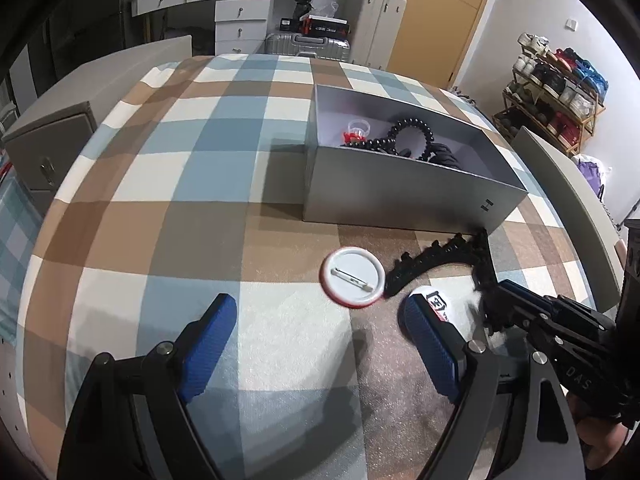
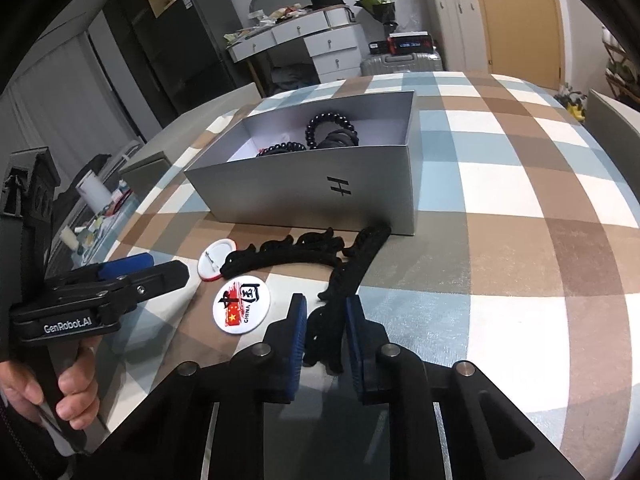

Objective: Organize jewelry
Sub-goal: 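Move the right tool to a black claw-clip strip and grasp it, then lift the clip strip with the right tool while the left tool grasps the red-flag badge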

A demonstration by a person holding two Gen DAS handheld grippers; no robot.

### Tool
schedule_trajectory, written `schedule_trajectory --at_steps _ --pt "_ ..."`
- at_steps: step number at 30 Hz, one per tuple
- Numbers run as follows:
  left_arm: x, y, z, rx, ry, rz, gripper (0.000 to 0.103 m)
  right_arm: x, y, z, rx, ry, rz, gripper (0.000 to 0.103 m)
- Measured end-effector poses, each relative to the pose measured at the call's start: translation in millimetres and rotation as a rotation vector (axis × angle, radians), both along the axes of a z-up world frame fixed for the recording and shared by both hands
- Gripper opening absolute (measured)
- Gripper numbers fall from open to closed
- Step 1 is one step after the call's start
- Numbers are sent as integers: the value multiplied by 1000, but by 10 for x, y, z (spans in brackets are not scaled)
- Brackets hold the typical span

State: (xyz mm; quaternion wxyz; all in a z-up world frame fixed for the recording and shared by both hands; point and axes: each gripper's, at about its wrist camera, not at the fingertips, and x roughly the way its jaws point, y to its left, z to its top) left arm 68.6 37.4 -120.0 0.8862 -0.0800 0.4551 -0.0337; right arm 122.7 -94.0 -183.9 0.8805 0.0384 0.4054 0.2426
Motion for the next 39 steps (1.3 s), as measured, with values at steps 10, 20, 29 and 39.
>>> schedule_trajectory --at_steps 10,20,29,39 --pt "22 17 -20 -27 27 -17 83 -35 -46 35 27 -22 2 17" --pt "-43 -257 26 -53 28 -136 83 -126 -204 126 99 -49 -13 17" --pt "26 -563 16 3 10 -236 83 -269 -372 246 147 -100 -36 17" --pt "89 -701 -43 68 52 -261 49 -324 -497 234 162 -113 -47 17"
